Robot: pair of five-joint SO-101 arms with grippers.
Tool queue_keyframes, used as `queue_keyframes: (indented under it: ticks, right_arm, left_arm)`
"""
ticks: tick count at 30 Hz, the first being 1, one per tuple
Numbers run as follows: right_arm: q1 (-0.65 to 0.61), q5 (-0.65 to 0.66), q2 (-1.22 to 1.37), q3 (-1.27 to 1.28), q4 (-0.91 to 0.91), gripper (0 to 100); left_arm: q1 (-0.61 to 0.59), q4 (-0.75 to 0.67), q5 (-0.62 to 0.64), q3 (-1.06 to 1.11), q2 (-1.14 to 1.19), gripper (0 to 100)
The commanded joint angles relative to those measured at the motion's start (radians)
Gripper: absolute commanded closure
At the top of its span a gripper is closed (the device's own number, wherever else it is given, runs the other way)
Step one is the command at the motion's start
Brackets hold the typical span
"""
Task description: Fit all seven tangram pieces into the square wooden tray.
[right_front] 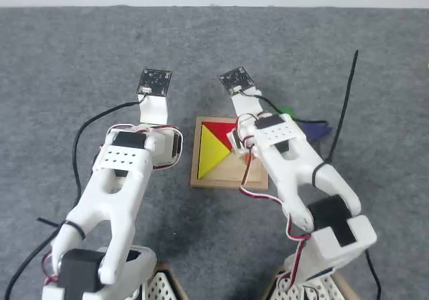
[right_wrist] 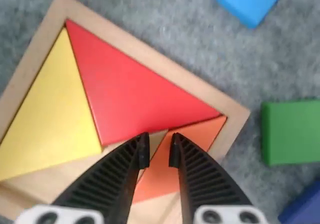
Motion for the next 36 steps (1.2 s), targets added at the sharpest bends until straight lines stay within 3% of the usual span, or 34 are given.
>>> queue_keyframes:
  ticks: [1, 10, 16, 25, 36]
  right_arm:
    - [0.024, 0.009, -0.025, -0.028, 0.007, 90.5]
    - [0.203, 0.015, -0.401, -0.032, 0.168, 90.3]
    - [0.392, 0.015, -0.352, -0.069, 0.236, 90.1]
    - [0.394, 0.005, -0.171, -0.091, 0.257, 90.0]
    - [0.369, -0.041, -0.145, -0.181, 0.243, 90.0]
  left_arm:
    - [0.008, -0.015, 0.002, -0.004, -0.005, 89]
    - [0.008, -0.015, 0.002, -0.004, -0.005, 89]
    - [0.008, -0.015, 0.002, -0.004, -0.005, 89]
    - [0.025, -0.015, 0.002, -0.002, -0.005, 89]
    - [0.032, -0.048, 0.0, 0.016, -0.005, 89]
